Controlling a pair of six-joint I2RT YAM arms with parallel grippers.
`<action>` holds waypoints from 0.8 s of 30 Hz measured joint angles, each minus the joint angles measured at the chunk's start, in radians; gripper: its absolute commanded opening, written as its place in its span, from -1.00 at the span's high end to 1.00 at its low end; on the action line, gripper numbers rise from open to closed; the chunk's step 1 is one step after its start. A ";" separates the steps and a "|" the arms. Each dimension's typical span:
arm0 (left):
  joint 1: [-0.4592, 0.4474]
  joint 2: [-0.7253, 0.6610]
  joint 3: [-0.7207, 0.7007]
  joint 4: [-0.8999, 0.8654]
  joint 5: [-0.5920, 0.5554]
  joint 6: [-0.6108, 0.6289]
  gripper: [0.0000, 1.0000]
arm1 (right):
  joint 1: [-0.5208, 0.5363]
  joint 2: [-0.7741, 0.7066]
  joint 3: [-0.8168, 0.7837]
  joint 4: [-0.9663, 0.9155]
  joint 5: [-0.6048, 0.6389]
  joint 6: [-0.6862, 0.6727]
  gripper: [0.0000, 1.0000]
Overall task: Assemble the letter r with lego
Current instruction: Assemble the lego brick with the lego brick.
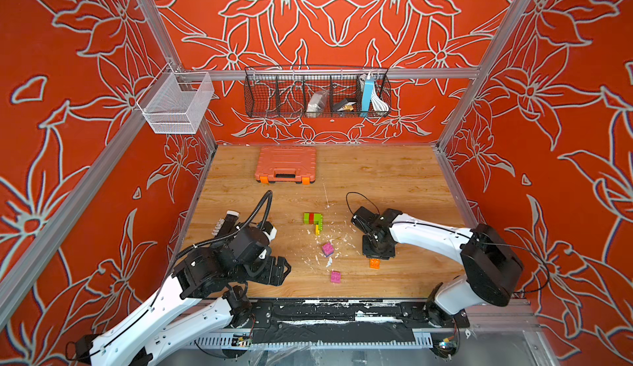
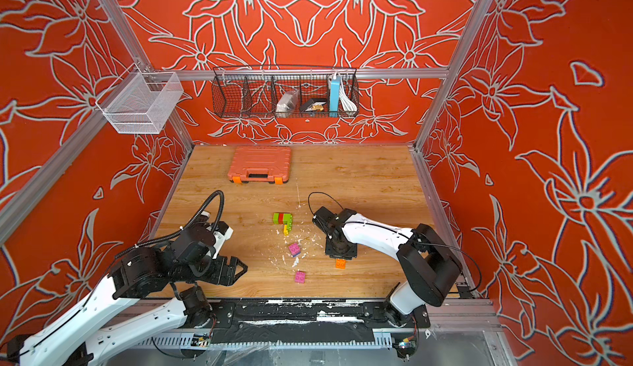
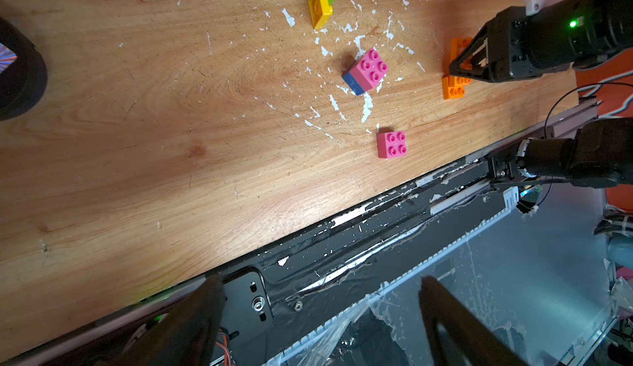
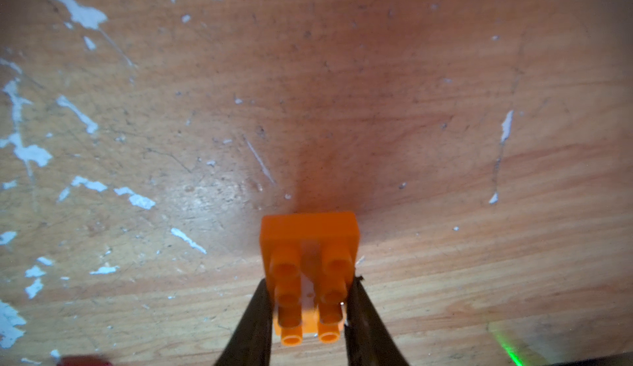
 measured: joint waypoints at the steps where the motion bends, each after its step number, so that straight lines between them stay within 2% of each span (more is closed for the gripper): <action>1: 0.000 0.000 0.000 0.000 0.000 0.000 -0.79 | -0.007 0.000 -0.002 0.004 -0.001 0.002 1.00; 14: 0.000 -0.008 0.000 0.000 0.010 -0.002 -0.78 | -0.044 -0.001 -0.025 0.035 -0.001 -0.001 1.00; 24: 0.000 -0.072 0.000 -0.007 -0.062 -0.034 -0.78 | -0.013 -0.054 -0.087 0.097 0.092 0.027 1.00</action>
